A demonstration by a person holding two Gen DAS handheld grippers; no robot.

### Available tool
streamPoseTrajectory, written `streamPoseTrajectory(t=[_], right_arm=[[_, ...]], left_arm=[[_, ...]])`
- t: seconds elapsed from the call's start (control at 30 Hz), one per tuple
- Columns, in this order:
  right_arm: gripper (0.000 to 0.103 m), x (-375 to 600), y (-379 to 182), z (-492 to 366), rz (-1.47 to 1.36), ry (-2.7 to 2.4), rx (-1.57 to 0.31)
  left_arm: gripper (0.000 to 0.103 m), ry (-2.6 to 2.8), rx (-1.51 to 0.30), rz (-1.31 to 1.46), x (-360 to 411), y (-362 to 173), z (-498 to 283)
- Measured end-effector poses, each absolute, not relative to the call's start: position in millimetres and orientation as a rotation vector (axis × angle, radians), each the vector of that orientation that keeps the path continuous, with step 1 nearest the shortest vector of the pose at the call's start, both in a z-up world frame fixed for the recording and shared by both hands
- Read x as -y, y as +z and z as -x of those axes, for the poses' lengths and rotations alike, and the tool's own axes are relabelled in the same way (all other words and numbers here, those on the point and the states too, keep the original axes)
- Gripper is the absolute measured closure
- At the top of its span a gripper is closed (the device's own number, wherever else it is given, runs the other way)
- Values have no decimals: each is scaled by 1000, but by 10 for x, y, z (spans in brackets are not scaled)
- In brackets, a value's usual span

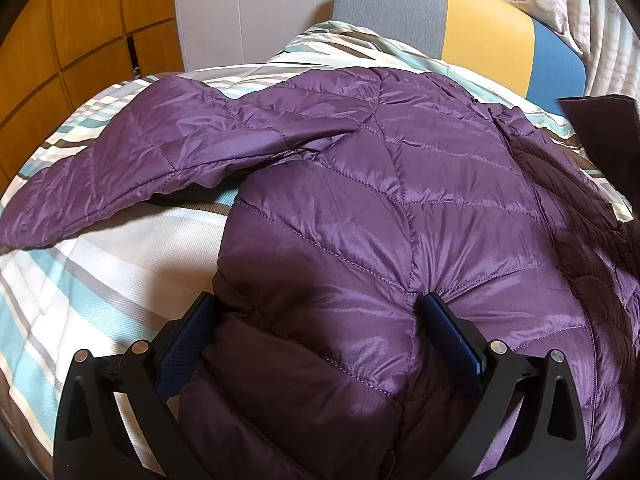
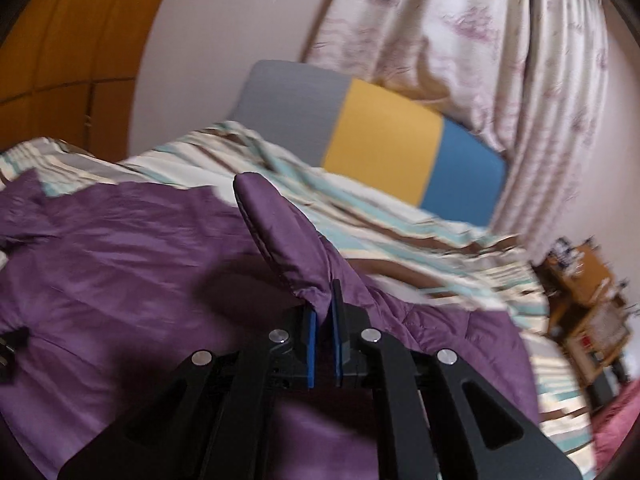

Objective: Fold large clothes
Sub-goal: 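Grasp the jacket sleeve cuff with the right gripper and lift it, then lay the sleeve across the jacket body and open the right gripper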

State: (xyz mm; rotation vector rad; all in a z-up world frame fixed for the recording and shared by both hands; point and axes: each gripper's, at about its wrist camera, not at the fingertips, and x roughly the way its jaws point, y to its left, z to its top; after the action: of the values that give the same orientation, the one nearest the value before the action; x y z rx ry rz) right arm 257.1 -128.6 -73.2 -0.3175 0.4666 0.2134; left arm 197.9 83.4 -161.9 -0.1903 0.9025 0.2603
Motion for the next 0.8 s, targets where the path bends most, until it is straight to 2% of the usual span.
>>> streamPoseTrajectory(t=[0.2, 0.43, 0.53, 0.57, 0.6, 0.63, 0.67, 0.8], right_arm=[[98, 889, -1019, -2533, 254, 369, -516], [95, 481, -1278, -2267, 399, 553, -505], [84, 356, -1409, -2347, 447, 588, -595], [77, 353, -1426, -2353, 448, 600, -610], [67, 380, -1406, -2332, 438, 607, -605], [40, 429, -1366, -2311, 421, 612, -591], [29, 499, -1320, -2262, 399, 614, -566], [29, 873, -1171, -2088, 301, 582, -537]], left_arm=[[3, 263, -898, 189, -835, -1617, -1976], [3, 265, -897, 186, -824, -1612, -1982], [3, 265, -904, 185, -818, -1605, -1994], [3, 265, -908, 186, -819, -1599, -1996], [3, 266, -916, 186, -819, -1585, -2005], [3, 269, -925, 186, -815, -1569, -2012], [3, 272, -940, 190, -812, -1531, -2016], [3, 244, -903, 245, -762, -1315, -2003]])
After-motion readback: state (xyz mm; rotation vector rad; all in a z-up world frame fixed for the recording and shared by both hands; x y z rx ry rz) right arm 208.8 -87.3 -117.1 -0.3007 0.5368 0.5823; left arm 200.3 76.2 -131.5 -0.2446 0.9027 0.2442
